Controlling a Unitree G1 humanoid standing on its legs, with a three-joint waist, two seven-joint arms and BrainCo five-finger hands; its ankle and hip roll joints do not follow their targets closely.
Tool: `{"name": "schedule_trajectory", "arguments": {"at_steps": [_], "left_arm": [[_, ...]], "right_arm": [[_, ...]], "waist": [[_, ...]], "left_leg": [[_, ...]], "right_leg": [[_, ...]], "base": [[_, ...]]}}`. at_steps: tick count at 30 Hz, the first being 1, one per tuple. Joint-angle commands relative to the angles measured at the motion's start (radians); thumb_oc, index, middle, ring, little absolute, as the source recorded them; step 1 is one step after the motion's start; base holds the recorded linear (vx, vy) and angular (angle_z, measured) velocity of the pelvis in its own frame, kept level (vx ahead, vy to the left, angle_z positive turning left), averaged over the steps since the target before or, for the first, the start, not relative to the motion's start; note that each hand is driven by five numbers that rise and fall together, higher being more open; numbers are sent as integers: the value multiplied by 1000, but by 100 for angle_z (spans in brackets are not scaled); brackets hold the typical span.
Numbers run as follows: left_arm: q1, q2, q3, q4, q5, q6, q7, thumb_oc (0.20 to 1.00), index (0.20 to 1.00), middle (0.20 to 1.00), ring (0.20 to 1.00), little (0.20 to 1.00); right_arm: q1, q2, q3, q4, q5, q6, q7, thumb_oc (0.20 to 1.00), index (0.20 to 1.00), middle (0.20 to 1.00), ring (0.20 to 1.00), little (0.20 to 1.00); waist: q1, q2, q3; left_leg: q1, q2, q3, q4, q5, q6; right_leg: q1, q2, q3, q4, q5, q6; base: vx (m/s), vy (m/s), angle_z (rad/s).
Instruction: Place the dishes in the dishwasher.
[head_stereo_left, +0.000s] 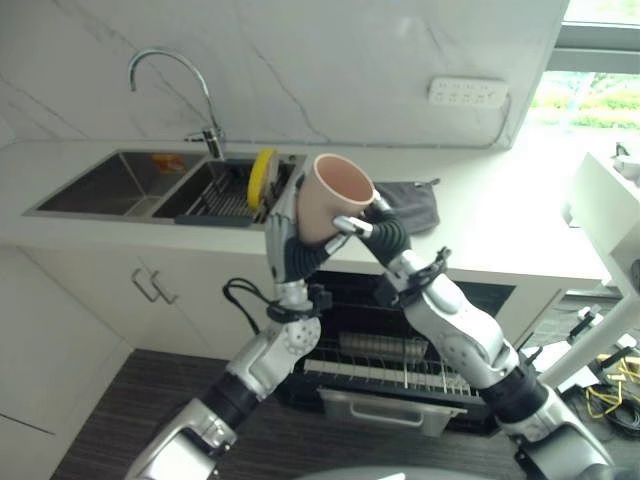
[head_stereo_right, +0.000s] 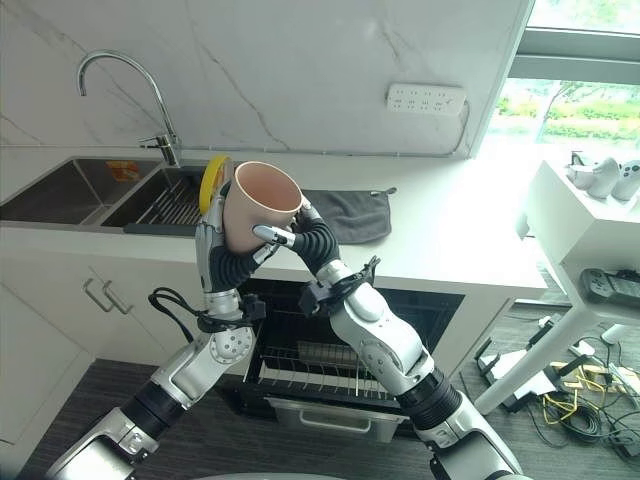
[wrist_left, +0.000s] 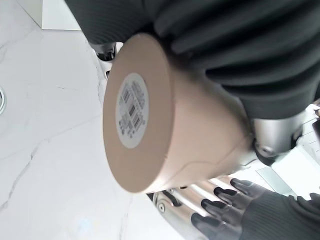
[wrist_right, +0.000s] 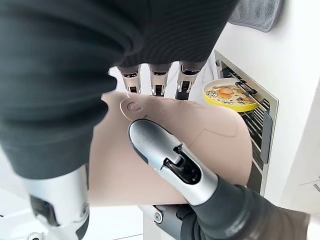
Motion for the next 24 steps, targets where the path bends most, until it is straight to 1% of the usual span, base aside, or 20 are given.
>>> {"name": "schedule_trajectory", "arguments": {"at_steps": [1,15,24], "left_arm": [[-171,9,-118,-13,32,-17,-30,200,200,200,200,200],[-176,5,-167,3,50,9,-48,200,200,200,200,200],[-180,2,-187,28,69,20,-38,200,200,200,200,200]], "right_arm": [[-170,84,32,15,-38,-27,11,1000,1000,1000,1000,1000],[-212,102,37,30,-50,-30,-16,1000,1000,1000,1000,1000],[-222,117,50,41,-42,-26,-32,1000,1000,1000,1000,1000]], "waist": [[17,-53,10],[22,-49,18],[25,-45,18]], "left_leg": [[2,-87,-5,9,-47,72],[2,-88,-5,11,-47,72],[1,-90,-4,11,-47,73]], "right_leg": [[101,-25,92,2,-113,7],[103,-28,85,3,-114,6],[105,-30,79,3,-116,5]], "base": [[0,0,0],[0,0,0],[0,0,0]]}}
